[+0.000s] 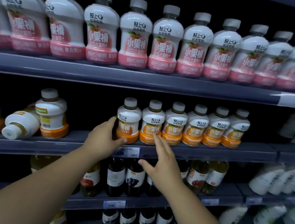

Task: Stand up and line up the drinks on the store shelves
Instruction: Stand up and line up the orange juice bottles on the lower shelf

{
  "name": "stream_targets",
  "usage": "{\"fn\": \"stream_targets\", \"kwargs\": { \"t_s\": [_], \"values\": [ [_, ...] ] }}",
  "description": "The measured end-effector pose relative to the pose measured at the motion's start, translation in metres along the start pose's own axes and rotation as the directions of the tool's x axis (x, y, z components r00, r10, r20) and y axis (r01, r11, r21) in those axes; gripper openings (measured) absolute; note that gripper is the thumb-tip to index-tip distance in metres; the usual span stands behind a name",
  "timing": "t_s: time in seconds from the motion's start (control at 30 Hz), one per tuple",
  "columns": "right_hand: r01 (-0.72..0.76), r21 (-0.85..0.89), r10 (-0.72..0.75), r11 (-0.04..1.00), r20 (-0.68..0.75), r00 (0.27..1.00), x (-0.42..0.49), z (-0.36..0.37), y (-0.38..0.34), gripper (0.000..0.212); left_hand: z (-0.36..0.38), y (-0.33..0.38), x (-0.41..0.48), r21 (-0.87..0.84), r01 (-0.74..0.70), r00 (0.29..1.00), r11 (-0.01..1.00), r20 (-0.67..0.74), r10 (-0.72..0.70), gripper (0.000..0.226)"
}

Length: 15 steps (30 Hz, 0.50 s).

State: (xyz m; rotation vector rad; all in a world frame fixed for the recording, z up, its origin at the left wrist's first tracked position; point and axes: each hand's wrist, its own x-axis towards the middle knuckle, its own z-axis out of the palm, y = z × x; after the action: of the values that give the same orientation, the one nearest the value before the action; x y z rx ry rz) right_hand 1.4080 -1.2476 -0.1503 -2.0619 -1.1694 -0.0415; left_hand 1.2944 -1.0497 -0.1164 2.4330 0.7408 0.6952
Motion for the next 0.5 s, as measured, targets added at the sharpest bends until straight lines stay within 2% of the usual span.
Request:
{"fn": "stream_targets", "kwargs": {
  "t_s": [0.1,0.37,0.43,0.5],
  "values": [
    [0.064,0.014,-0.064,0.998,0.014,0.998,0.007,0.004,-0.019,0.086,-0.013,-0.008,-0.016,0.002,0.025,0.999,1.0,-0.041,-0.025,0.085],
    [0.178,0.132,-0.196,0.975,0.145,0.97,0.039,0.058,-0.093,0.079,-0.08,-0.066,-0.06,0.013,0.075,0.982,0.997,-0.174,-0.072,0.069],
    [0.192,0.127,-0.211,0.973,0.156,0.965,0.05,0.077,-0.115,0.079,-0.101,-0.083,-0.07,0.071,0.067,0.973,0.995,-0.225,-0.05,0.063],
    [0.193,0.161,-0.218,0.968,0.158,0.963,0.059,0.096,-0.137,0.08,-0.119,-0.097,-0.077,0.213,0.043,0.959,0.976,-0.283,0.02,0.06]
  ]
}}
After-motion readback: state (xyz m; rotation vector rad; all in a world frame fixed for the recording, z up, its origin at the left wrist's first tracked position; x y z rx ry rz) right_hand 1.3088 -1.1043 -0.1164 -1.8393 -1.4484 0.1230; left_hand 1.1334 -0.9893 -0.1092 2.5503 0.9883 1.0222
